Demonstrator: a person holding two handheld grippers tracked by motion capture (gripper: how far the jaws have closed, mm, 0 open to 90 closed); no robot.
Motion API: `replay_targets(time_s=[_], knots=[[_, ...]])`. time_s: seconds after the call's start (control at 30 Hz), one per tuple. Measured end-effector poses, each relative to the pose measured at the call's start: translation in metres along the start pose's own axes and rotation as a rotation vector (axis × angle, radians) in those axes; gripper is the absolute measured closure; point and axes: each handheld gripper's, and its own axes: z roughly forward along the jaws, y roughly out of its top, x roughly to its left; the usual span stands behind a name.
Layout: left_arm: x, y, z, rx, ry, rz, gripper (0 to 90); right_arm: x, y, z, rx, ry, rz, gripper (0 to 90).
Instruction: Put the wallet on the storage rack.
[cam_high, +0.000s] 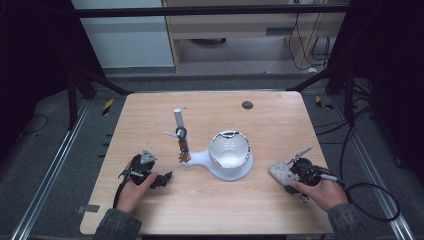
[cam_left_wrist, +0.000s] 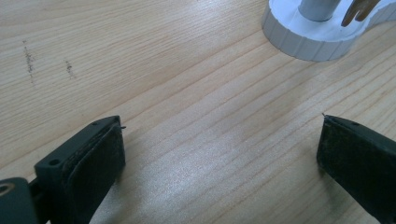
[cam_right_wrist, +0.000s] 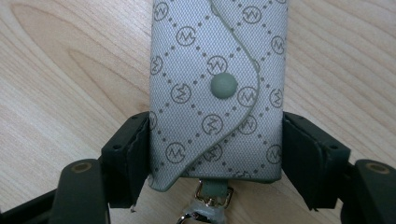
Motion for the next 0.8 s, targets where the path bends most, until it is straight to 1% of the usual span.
replay_targets(time_s=[0.13,0.17,0.2,0.23,0.33,0.37,0.47,0.53,0.73,0.8], knots=[[0.0,0.0,0.0,0.0,0.0,0.0,0.4,0.002,0.001,-0.003,0.004,0.0,-0.001,29.8],[0.0,0.0,0.0,0.0,0.0,0.0,0.4,0.003,0.002,-0.005,0.007,-0.003,-0.011,29.9],[0.0,0.0,0.0,0.0,0.0,0.0,0.4,0.003,0.002,-0.005,0.007,-0.003,-0.011,29.9],[0.0,0.0,0.0,0.0,0.0,0.001,0.4,0.003,0.002,-0.007,0.003,-0.006,-0.024,29.9],[0.0,0.0,0.0,0.0,0.0,0.001,0.4,0.004,0.003,-0.009,0.005,-0.01,-0.025,30.0],[0.0,0.0,0.0,-0.002,-0.001,0.0,0.4,0.003,0.003,-0.011,0.005,-0.009,-0.037,30.0],[0.0,0.0,0.0,-0.002,-0.001,0.0,0.4,0.004,0.004,-0.012,0.006,-0.014,-0.036,30.1],[0.0,0.0,0.0,-0.001,-0.001,0.0,0.4,0.003,0.004,-0.015,0.005,-0.021,-0.049,30.1],[0.0,0.0,0.0,-0.001,0.0,0.0,0.4,0.004,0.005,-0.021,0.008,-0.031,-0.064,30.2],[0.0,0.0,0.0,-0.001,0.0,0.0,0.4,0.005,0.007,-0.025,0.01,-0.041,-0.079,30.2]])
